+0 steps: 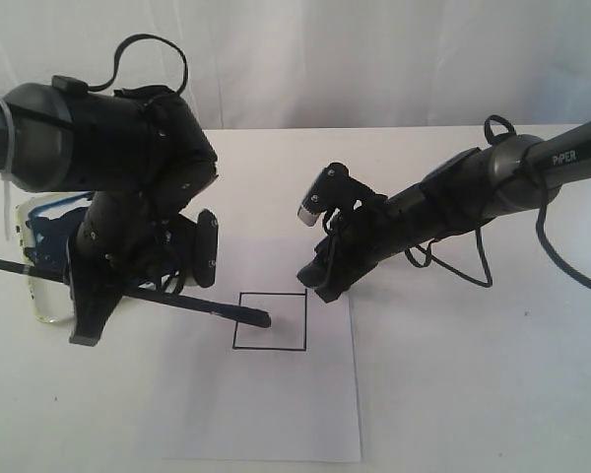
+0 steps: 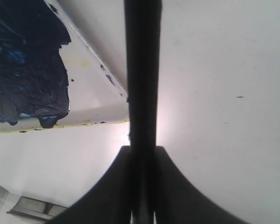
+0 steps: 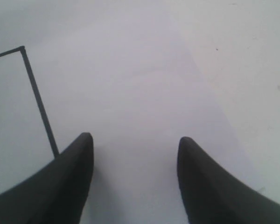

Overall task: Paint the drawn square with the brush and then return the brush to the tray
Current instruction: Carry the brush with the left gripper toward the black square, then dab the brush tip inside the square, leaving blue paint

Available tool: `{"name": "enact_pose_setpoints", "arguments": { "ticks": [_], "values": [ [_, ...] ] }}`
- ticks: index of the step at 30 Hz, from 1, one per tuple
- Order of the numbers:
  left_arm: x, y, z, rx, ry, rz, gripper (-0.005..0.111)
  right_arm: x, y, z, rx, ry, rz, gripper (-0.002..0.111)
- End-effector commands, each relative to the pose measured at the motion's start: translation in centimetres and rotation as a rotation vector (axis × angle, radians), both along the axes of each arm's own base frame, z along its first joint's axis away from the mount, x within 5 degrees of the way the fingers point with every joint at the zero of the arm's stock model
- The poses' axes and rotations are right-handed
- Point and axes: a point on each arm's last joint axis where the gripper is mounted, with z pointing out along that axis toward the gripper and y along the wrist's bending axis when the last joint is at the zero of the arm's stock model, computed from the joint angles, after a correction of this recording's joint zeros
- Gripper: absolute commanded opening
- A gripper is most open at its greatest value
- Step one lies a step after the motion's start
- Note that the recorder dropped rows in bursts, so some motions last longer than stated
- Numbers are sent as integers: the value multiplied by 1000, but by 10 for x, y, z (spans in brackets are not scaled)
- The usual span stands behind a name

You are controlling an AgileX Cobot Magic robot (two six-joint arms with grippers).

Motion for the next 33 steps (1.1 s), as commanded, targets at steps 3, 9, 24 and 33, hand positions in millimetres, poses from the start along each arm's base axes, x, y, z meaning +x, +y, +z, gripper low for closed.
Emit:
{"name": "enact_pose_setpoints", "arguments": {
  "ticks": [3,9,24,33],
  "values": [
    [0,0,-5,32,-6,19,0,2,-3,-7,-41,-15,-2,51],
    [1,-2,-5,8,-19,5,0,2,-3,-7,-42,-16,-3,51],
    [4,-8,-7,-50,-53,-15,0,2,-4,-7,-50,-30,10,51],
    [5,-11,-9,-86,-56,-21,0,2,-4,-7,-50,-30,10,51]
  ]
}}
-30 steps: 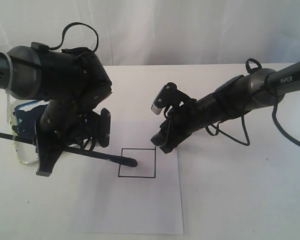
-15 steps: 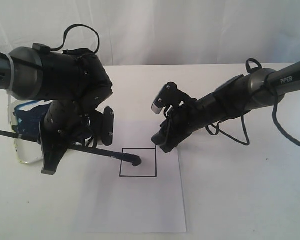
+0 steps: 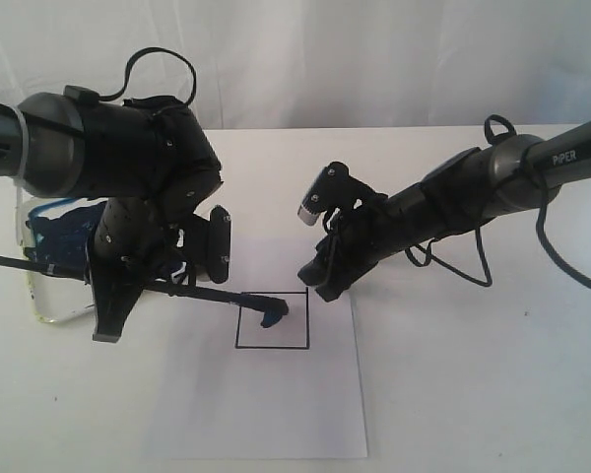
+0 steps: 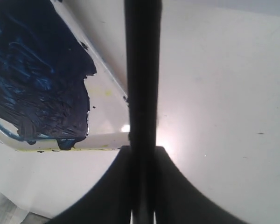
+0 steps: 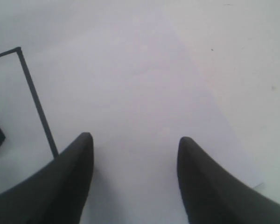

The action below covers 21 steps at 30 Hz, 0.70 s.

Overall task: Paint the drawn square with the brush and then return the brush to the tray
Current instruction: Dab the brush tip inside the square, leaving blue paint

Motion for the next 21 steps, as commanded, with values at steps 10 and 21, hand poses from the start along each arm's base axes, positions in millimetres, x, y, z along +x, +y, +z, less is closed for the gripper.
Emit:
{"name": "enact_pose_setpoints", "arguments": {
  "ticks": [10,21],
  "values": [
    [-1,-5,-1,-49,-9,-11,0,1,-3,-7,-42,-20,13,51],
    [0,-7,-2,-65,-18,-21,0,1,-3,-7,-42,-20,13,51]
  ]
}}
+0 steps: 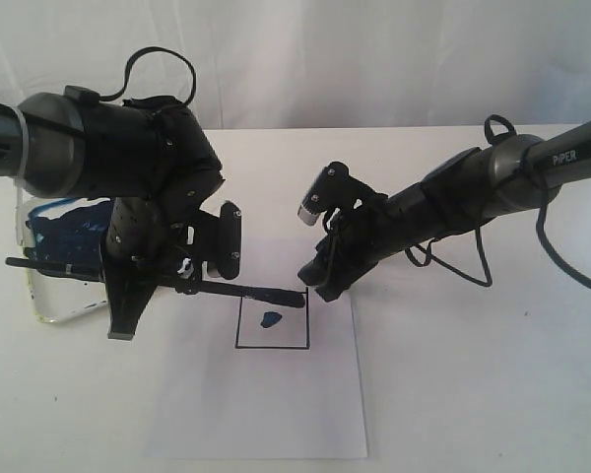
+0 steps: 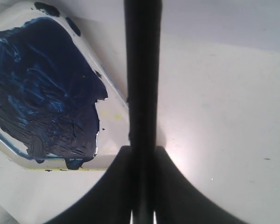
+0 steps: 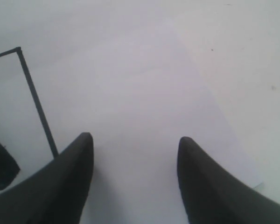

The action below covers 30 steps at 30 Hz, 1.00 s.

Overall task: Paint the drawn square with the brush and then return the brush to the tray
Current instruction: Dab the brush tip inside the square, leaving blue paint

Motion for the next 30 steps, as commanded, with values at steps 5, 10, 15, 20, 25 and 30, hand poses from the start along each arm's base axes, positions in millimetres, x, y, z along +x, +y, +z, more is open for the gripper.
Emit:
{"name": "enact_pose_setpoints", "arguments": {
  "ticks": [5,10,15,20,25,30],
  "values": [
    [-1,-3,0,-20,-8,-7,0,1,-3,-7,-42,-19,12,51],
    [-1,-4,0,-25,-7,-23,0,1,-3,-7,-42,-19,12,51],
    [-1,-4,-1,-29,-4,-29,0,1,-3,-7,-42,-19,12,51],
    [-1,-4,-1,-29,1,-23,0,1,-3,-7,-42,-19,12,51],
    [-2,-3,-2,-19,11,-19,0,1,-3,-7,-42,-19,12,51],
    [0,-4,-12,9,29,-24,0,1,-3,-7,-42,-19,12,51]
  ]
}}
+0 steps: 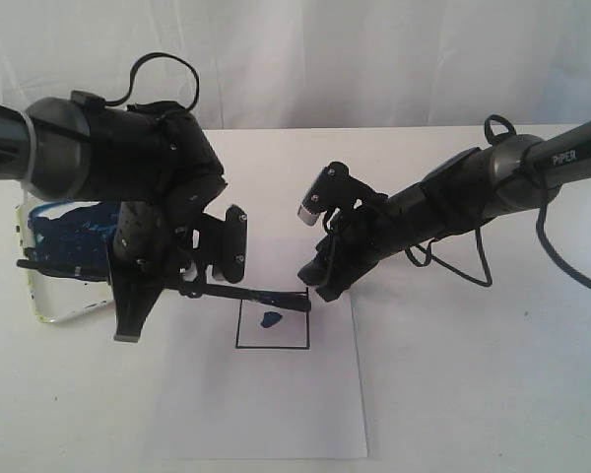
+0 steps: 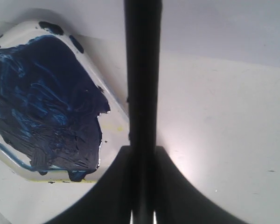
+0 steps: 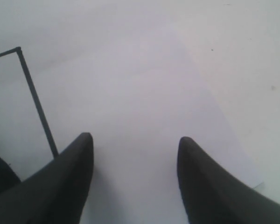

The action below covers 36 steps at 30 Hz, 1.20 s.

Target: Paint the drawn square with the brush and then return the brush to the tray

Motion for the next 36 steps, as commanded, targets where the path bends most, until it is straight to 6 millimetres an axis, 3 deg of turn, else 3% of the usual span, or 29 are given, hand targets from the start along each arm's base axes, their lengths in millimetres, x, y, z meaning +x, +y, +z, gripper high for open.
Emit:
{"name": "enact_pose_setpoints", "arguments": {
  "ticks": [1,21,36],
  "values": [
    [-2,-1,-8,29,27,0,0,1,-3,-7,-42,-19,12,51],
    [8,6,-6,28,-44,50,0,1,-3,-7,-43,-19,14,51],
    [9,2,-22,35,3,24,0,1,-3,-7,-44,-21,13,51]
  ]
}}
